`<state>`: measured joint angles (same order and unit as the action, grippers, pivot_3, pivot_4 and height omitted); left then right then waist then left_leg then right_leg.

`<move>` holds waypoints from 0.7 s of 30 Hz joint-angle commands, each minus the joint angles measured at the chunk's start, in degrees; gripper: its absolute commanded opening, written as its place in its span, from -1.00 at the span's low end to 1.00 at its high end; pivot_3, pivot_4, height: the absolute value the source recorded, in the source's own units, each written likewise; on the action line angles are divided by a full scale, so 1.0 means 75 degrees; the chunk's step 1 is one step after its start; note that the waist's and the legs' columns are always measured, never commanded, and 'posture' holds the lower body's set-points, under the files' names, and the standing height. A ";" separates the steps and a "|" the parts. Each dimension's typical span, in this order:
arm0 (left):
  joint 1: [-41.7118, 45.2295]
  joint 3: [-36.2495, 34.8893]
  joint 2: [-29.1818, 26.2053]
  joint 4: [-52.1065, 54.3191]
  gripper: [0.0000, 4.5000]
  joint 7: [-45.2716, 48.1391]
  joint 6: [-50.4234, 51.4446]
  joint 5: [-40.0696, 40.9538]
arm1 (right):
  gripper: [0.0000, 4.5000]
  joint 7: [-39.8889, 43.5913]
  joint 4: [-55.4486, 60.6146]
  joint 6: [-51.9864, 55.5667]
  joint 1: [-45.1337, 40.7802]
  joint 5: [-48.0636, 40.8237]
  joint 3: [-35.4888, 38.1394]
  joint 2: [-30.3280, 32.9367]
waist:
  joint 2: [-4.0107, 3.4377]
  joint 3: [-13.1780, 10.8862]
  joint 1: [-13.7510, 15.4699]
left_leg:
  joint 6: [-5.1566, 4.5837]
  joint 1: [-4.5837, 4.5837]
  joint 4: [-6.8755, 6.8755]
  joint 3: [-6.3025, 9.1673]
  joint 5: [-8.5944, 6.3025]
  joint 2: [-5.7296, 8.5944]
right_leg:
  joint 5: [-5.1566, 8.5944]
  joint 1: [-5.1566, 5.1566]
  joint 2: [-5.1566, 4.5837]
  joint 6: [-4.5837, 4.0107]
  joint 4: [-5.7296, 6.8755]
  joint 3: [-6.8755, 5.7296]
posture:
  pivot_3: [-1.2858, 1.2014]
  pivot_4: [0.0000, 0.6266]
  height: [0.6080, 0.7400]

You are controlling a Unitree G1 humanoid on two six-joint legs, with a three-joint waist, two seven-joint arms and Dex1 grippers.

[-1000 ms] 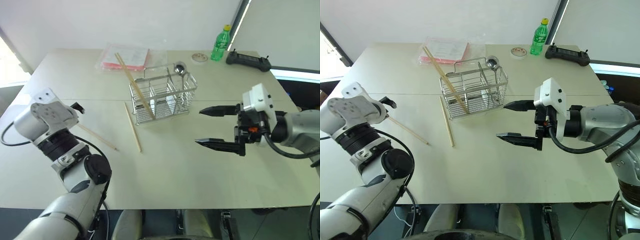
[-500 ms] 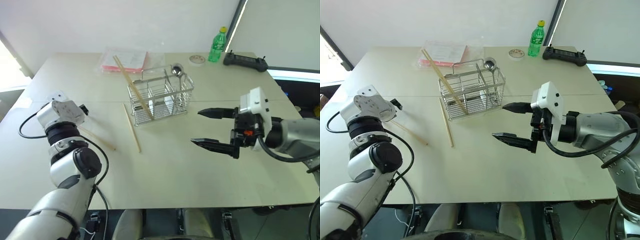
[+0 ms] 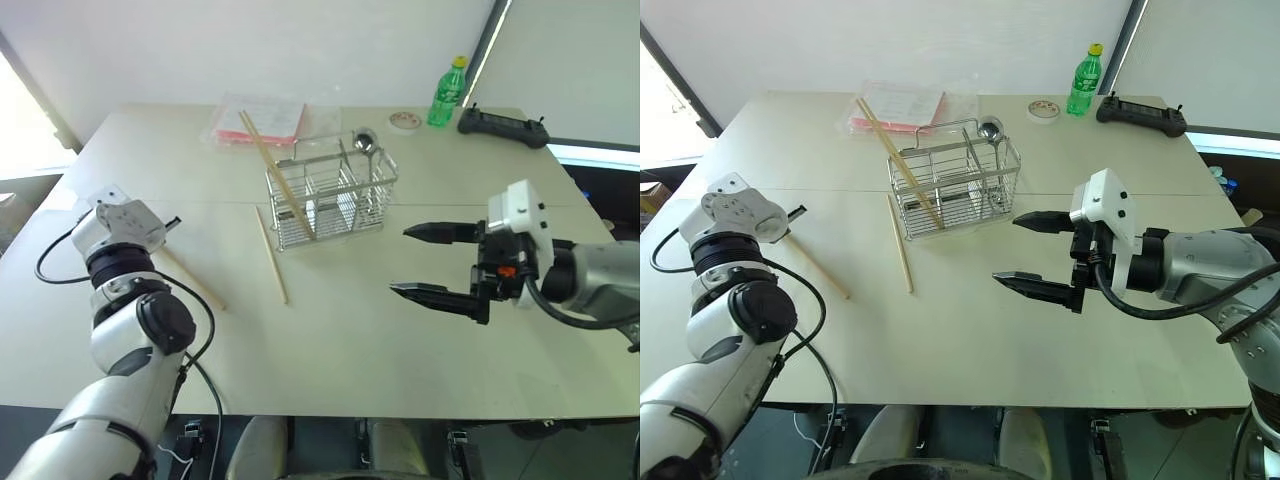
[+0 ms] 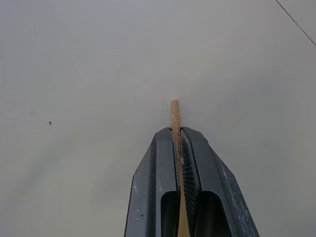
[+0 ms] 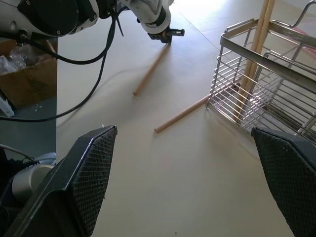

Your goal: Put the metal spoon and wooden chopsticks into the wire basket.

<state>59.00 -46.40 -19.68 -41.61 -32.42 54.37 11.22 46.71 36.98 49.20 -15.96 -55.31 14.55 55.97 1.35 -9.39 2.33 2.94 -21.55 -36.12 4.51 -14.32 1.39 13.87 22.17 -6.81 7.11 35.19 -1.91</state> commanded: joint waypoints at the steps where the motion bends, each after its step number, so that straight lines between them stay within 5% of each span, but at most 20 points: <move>1: -0.0006 -0.0105 0.0012 -0.0303 -0.98 -0.0101 0.0010 0.0371 | 1.00 0.0061 0.0064 -0.0108 -0.0132 -0.0073 0.0198 0.0119 | 0.0000 0.0000 -0.0001 | 0.0000 0.0000 0.0000 0.0000 0.0000 0.0000 | 0.0000 0.0000 0.0000 0.0000 0.0000 0.0000 | 0.03 -0.52 0.25; 7: 0.0634 0.0260 -0.0535 -0.0361 -0.98 0.0961 -0.1072 0.0809 | 1.00 0.0030 0.0048 -0.0106 -0.0154 -0.0080 0.0135 0.0049 | 0.0036 -0.0021 0.0001 | 0.0002 -0.0011 -0.0001 0.0001 0.0000 0.0000 | 0.0000 0.0010 0.0001 0.0000 0.0000 -0.0002 | 0.03 -0.52 0.25; 14: 0.1720 0.1818 -0.1400 0.0456 -0.98 0.5193 -0.4079 0.1056 | 1.00 -0.0221 0.0161 0.0008 -0.0120 -0.0298 0.0153 -0.0051 | 0.0118 -0.0047 -0.0023 | 0.0043 -0.0128 0.0000 0.0002 0.0050 0.0000 | -0.0031 0.0109 0.0000 -0.0032 -0.0021 -0.0011 | 0.03 -0.52 0.25; 21: 0.2661 0.2484 -0.1363 0.1814 -0.98 0.7116 -0.4021 0.2162 | 1.00 -0.0425 0.0263 0.0002 0.0017 -0.0389 0.0184 -0.0103 | 0.0110 -0.0044 -0.0021 | -0.0008 -0.0122 0.0011 -0.0001 0.0003 0.0000 | -0.0024 0.0097 0.0000 -0.0024 -0.0039 -0.0011 | 0.03 -0.52 0.25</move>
<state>75.79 -29.70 -29.75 -32.26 17.57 23.61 24.57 44.07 37.06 49.66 -15.88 -57.18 14.44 55.34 2.18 -9.72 2.16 2.85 -22.45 -36.08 4.51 -14.31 1.38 13.69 22.87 -6.82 6.93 34.89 -2.00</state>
